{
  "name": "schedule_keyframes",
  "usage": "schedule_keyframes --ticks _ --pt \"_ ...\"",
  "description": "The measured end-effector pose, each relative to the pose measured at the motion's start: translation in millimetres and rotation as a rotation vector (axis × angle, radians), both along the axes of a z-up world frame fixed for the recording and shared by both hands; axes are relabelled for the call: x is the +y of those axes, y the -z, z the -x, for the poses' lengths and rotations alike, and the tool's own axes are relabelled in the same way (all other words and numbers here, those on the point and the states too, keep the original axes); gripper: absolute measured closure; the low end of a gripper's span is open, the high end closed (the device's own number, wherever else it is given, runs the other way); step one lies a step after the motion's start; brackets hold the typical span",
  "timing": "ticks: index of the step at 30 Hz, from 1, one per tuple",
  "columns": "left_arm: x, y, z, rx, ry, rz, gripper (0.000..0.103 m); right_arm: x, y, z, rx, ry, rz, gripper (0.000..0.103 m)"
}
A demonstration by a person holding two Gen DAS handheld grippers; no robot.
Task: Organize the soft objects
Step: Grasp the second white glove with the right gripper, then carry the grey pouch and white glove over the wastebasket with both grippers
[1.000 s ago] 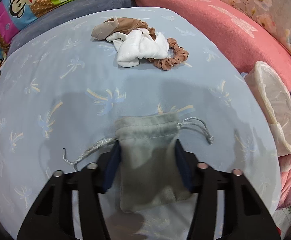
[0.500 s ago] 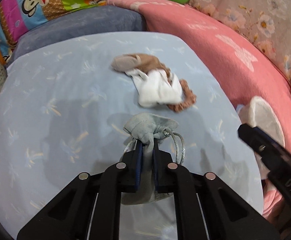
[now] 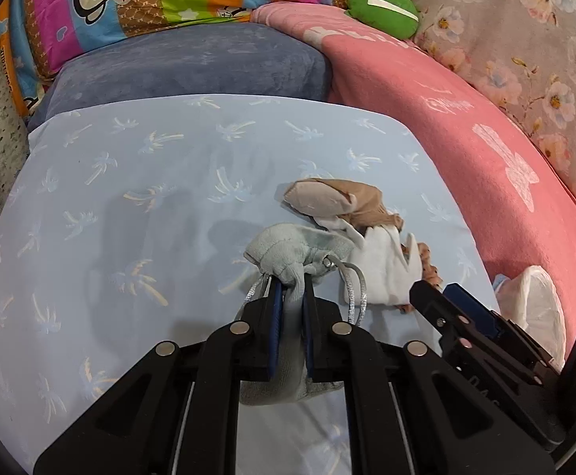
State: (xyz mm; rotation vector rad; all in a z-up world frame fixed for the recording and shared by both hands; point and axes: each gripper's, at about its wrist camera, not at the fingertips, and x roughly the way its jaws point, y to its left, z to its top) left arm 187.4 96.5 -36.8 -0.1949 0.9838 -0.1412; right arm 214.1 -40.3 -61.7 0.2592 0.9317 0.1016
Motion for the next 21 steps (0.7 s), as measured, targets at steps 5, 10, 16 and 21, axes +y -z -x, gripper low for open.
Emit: schedule_keyframes --ticks 5,10,16,21 --pt "4 2 -4 0.004 -0.003 0.008 0.093 6 17 -16 0.038 -0.003 0.014 0.077" --pt "6 4 -3 0.013 0.002 0.013 0.093 7 24 -10 0.052 -0.015 0.008 0.097" --pt "1 2 6 0.017 0.011 0.017 0.093 1 10 15 0.033 -0.018 -0.025 0.099" --pt "-12 -4 18 0.012 0.034 0.017 0.093 -10 -11 44 -0.010 -0.011 -0.055 0.099"
